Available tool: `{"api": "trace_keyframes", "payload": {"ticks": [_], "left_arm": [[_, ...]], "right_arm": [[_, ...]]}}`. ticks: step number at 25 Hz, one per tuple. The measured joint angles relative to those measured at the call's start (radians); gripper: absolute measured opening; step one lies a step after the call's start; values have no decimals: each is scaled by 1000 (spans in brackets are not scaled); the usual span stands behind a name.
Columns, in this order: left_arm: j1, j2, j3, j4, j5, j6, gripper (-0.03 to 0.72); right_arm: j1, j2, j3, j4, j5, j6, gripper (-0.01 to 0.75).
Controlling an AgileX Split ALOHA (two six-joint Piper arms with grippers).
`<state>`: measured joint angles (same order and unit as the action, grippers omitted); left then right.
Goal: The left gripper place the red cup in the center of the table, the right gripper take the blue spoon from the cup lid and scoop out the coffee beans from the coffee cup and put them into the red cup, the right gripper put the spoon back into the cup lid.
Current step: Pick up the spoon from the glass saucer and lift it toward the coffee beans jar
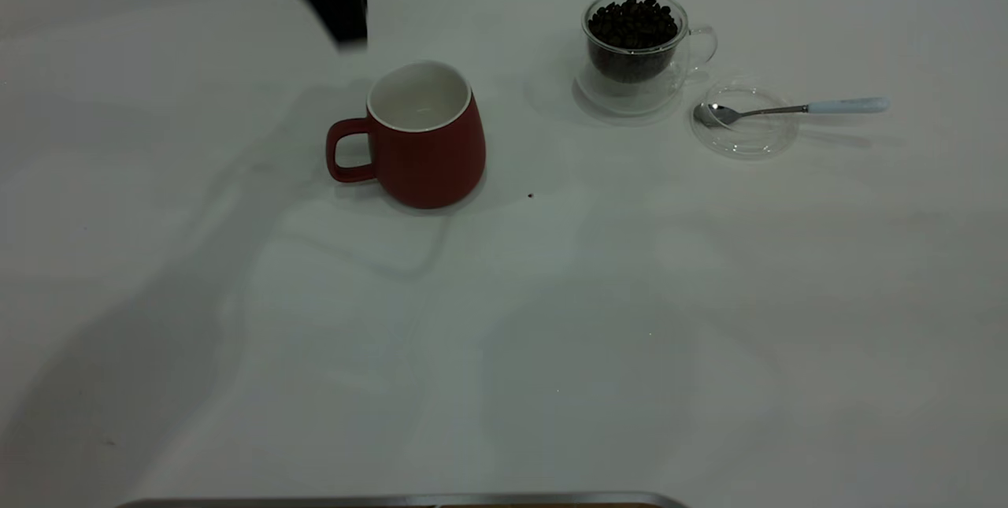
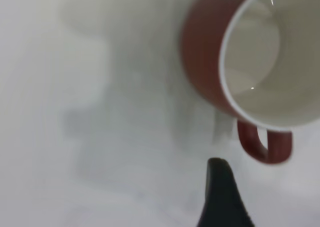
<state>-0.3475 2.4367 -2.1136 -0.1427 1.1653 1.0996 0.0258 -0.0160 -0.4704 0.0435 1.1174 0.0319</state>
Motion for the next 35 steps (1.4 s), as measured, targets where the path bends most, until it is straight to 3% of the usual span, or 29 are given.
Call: {"api": "trace_keyframes", "payload": {"ticks": [4,14,20,23,31,35], "left_arm": [[0,-162,0,25,0,-204,537],[0,-650,0,324,0,-863,537],[0,-930,39,295,0,-958,537],[0,-1113,189,256,0,-961,537],[0,-1599,821,227,1,-966,537],[0,-1766,1053,198,1,-968,537]], "right_arm": [[0,0,0,0,0,0,369],[0,0,0,0,0,0,369],[0,0,0,0,0,0,369],[0,0,0,0,0,0,369],[0,0,0,0,0,0,369],[0,0,0,0,0,0,369]]}}
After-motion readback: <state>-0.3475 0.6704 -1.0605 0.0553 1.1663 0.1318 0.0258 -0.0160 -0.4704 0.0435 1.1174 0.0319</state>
